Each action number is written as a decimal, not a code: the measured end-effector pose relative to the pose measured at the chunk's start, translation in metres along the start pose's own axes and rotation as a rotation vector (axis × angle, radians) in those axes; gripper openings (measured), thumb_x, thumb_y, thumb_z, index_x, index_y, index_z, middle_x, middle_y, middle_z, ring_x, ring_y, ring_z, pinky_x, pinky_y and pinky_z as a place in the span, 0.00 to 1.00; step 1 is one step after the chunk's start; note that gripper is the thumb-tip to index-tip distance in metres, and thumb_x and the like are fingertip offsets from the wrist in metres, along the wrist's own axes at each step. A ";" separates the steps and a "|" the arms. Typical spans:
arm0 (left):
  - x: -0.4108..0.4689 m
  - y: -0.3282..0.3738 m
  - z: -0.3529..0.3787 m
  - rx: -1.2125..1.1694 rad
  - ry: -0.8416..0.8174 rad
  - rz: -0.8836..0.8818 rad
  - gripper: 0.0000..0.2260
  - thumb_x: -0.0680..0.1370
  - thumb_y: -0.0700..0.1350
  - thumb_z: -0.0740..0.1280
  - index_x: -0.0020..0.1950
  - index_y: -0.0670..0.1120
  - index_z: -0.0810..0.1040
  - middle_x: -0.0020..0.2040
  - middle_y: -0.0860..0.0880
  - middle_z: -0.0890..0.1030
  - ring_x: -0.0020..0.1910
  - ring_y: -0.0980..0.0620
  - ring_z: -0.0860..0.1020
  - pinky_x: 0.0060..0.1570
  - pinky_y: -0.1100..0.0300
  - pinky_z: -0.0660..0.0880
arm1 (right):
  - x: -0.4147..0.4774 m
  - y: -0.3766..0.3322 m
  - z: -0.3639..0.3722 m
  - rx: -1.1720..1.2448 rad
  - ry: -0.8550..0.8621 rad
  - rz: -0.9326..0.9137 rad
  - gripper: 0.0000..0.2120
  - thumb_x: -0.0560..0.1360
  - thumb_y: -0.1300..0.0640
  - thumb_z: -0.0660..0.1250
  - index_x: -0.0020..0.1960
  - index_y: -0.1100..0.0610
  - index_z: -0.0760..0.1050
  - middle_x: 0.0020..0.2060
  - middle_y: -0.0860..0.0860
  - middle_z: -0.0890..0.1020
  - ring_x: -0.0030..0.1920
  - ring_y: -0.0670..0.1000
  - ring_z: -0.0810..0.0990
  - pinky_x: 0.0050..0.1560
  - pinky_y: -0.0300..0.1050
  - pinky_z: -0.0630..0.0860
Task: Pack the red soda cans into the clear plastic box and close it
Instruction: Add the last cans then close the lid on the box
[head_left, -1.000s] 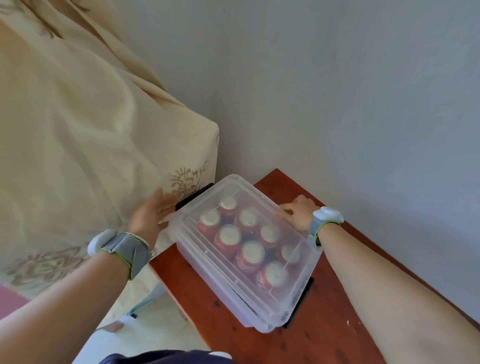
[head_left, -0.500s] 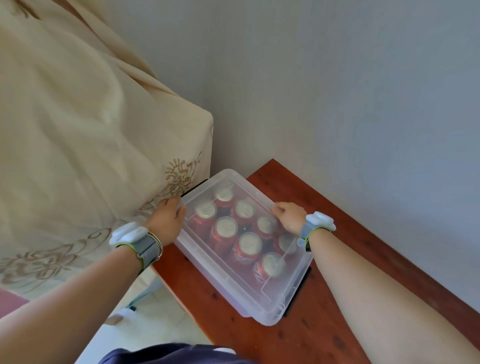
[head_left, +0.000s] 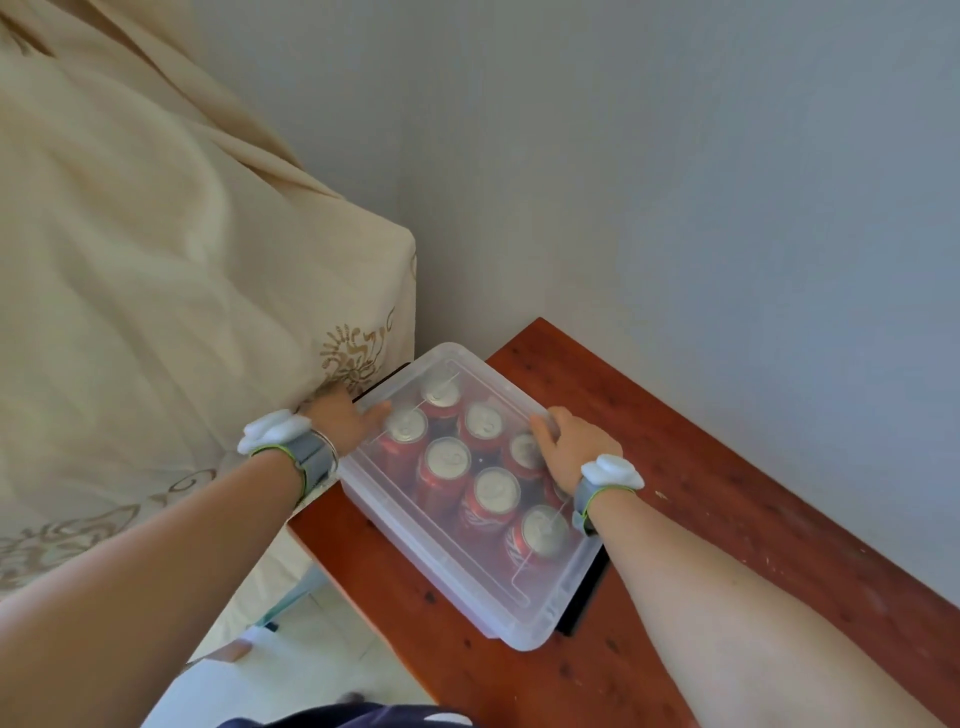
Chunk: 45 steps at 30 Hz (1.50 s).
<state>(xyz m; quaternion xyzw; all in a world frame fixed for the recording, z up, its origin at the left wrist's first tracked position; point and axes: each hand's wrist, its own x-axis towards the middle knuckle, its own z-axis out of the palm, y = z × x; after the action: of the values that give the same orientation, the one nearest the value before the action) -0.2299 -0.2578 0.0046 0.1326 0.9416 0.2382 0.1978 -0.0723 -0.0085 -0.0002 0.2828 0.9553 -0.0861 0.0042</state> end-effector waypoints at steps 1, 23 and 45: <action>0.004 0.000 -0.001 -0.125 -0.043 -0.064 0.31 0.73 0.62 0.63 0.63 0.38 0.72 0.58 0.40 0.78 0.56 0.39 0.76 0.55 0.52 0.73 | -0.001 -0.001 -0.001 -0.003 -0.014 -0.001 0.25 0.78 0.36 0.48 0.66 0.49 0.68 0.53 0.53 0.83 0.52 0.58 0.81 0.47 0.48 0.75; -0.013 0.025 0.022 0.195 0.241 0.030 0.19 0.78 0.53 0.59 0.61 0.41 0.70 0.59 0.39 0.76 0.53 0.40 0.74 0.54 0.48 0.69 | 0.007 -0.003 -0.012 0.104 -0.151 0.042 0.21 0.80 0.40 0.46 0.56 0.53 0.70 0.47 0.57 0.82 0.45 0.60 0.79 0.42 0.49 0.72; -0.043 0.036 0.069 0.573 0.237 0.392 0.31 0.75 0.58 0.51 0.71 0.40 0.61 0.72 0.38 0.65 0.71 0.28 0.53 0.64 0.28 0.53 | -0.091 -0.014 -0.021 0.209 -0.294 0.555 0.64 0.58 0.22 0.64 0.75 0.48 0.29 0.52 0.58 0.80 0.49 0.59 0.79 0.48 0.49 0.78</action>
<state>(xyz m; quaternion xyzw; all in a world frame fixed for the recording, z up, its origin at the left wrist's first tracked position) -0.1564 -0.2151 -0.0199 0.3319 0.9432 0.0119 -0.0070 -0.0025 -0.0658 0.0282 0.5158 0.8169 -0.2191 0.1361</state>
